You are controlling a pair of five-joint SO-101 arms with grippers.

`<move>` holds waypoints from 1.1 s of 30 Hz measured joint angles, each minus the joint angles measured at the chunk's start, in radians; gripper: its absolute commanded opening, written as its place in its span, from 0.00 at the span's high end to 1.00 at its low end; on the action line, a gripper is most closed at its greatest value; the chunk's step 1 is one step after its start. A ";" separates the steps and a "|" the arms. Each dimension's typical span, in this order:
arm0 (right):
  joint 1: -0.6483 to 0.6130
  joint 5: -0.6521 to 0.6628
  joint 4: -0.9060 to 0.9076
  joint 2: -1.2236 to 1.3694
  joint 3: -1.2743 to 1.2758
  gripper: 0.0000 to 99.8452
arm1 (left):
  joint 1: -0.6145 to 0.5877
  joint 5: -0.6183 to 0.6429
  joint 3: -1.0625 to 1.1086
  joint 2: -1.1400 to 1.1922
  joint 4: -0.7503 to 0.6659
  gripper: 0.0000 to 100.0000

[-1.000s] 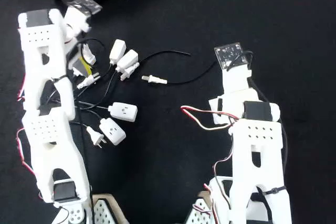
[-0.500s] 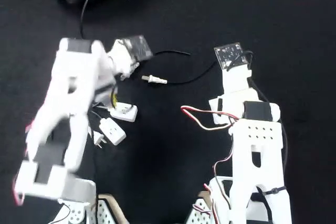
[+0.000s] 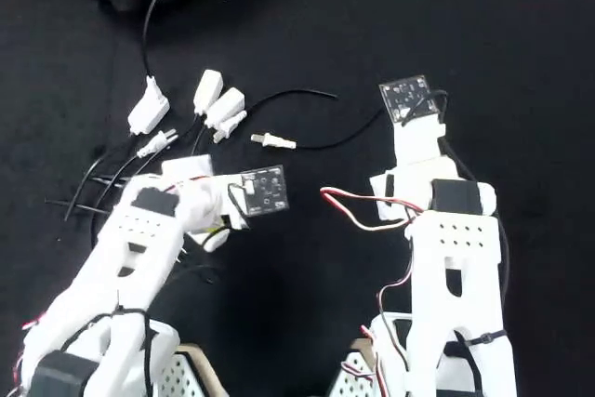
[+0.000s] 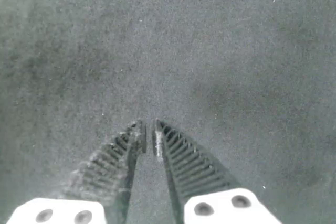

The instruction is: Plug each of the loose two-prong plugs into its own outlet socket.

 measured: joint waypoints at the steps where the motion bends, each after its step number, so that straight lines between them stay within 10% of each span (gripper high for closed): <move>1: 0.000 0.000 0.000 0.000 0.000 0.97 | 0.002 0.018 -0.023 0.035 -0.008 0.74; 11: 0.000 0.000 0.000 0.000 0.000 0.97 | -0.012 0.051 -0.276 0.491 -0.011 0.74; 16: 0.000 0.000 0.000 0.000 0.000 0.97 | -0.014 0.054 -0.299 0.520 0.038 0.95; 33: 0.000 0.000 0.000 0.000 0.000 0.97 | 0.160 0.296 -0.318 -0.107 0.632 0.97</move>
